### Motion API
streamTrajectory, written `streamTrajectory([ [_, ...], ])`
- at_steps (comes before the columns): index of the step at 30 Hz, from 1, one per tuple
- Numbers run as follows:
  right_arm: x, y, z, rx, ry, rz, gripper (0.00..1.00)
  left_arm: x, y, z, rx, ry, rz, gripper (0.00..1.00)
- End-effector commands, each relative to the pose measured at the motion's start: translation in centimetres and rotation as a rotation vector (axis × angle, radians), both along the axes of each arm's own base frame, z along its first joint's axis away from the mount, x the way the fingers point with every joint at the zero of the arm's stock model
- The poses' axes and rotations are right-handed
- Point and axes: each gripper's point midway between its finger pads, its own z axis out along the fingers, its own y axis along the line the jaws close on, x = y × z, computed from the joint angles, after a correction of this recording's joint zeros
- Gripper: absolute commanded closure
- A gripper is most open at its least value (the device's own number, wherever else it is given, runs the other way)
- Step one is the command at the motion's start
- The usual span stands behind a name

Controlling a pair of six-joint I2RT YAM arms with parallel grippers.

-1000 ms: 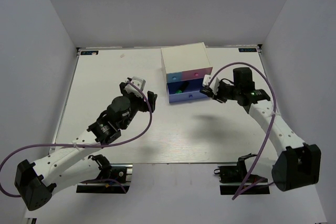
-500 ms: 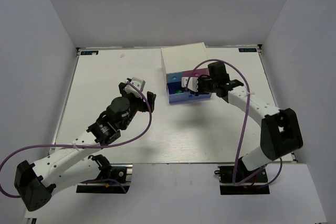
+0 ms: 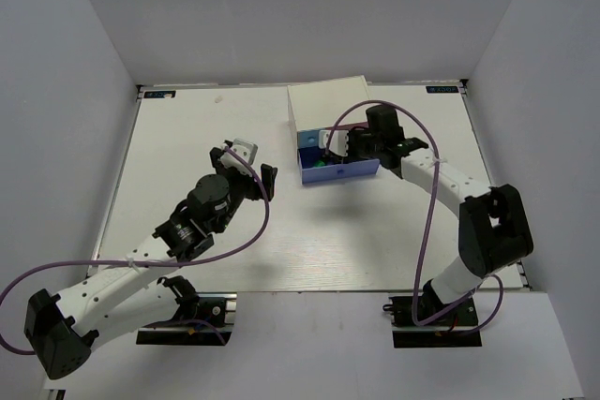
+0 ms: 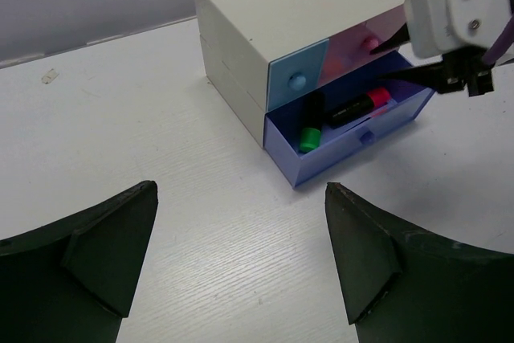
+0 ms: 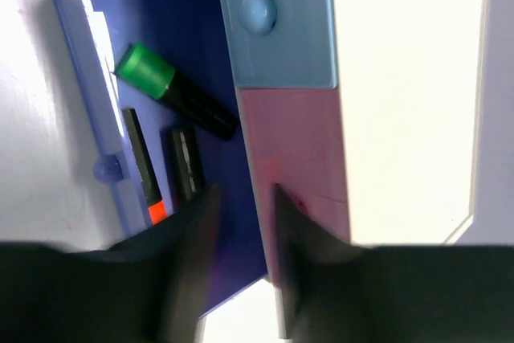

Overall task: Sort the stationery into containers
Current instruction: Place the stationery into the container, then close the drawer

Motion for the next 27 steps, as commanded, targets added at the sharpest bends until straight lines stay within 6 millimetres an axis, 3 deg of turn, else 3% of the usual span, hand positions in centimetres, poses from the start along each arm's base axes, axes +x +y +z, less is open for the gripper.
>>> streamTrajectory([
  [1, -1.5, 1.3, 3.7, 0.093, -0.020, 0.081, 0.67, 0.0, 0.3, 0.6, -0.018, -0.024, 0.009, 0.05],
  [2, -2.3, 1.2, 3.3, 0.076, 0.011, 0.100, 0.78, 0.0, 0.3, 0.6, -0.018, -0.024, 0.009, 0.05],
  [3, -2.7, 1.3, 3.2, 0.063, 0.012, 0.131, 1.00, 0.0, 0.3, 0.6, -0.018, -0.024, 0.009, 0.05],
  [4, -4.6, 1.3, 1.9, 0.042, 0.088, 0.195, 1.00, 0.0, 0.3, 0.6, -0.018, -0.024, 0.009, 0.05],
  [6, -5.6, 1.7, 1.5, 0.014, 0.107, 0.275, 1.00, -0.1, 0.4, 0.8, -0.024, -0.030, 0.009, 0.05],
  [7, -7.0, 1.4, 0.4, -0.016, 0.163, 0.318, 1.00, -0.1, 0.4, 0.8, -0.024, -0.030, 0.009, 0.05],
  [10, -8.3, 1.3, -1.8, -0.075, 0.270, 0.350, 1.00, -0.1, 0.4, 0.8, -0.024, -0.030, 0.009, 0.05],
  [14, -7.6, 0.9, -4.4, -0.128, 0.311, 0.280, 1.00, -0.3, 0.2, 1.1, -0.032, -0.035, -0.010, 0.05],
  [21, -3.8, 1.8, -5.8, -0.121, 0.229, 0.122, 1.00, -0.3, 0.2, 1.1, -0.032, -0.035, -0.010, 0.05],
  [24, -1.3, 2.5, -5.0, -0.075, 0.136, 0.054, 1.00, -0.3, 0.2, 1.1, -0.032, -0.035, -0.010, 0.05],
  [27, -0.3, 2.5, -5.1, -0.059, 0.074, -0.001, 1.00, -0.3, 0.2, 1.1, -0.032, -0.035, -0.010, 0.05],
])
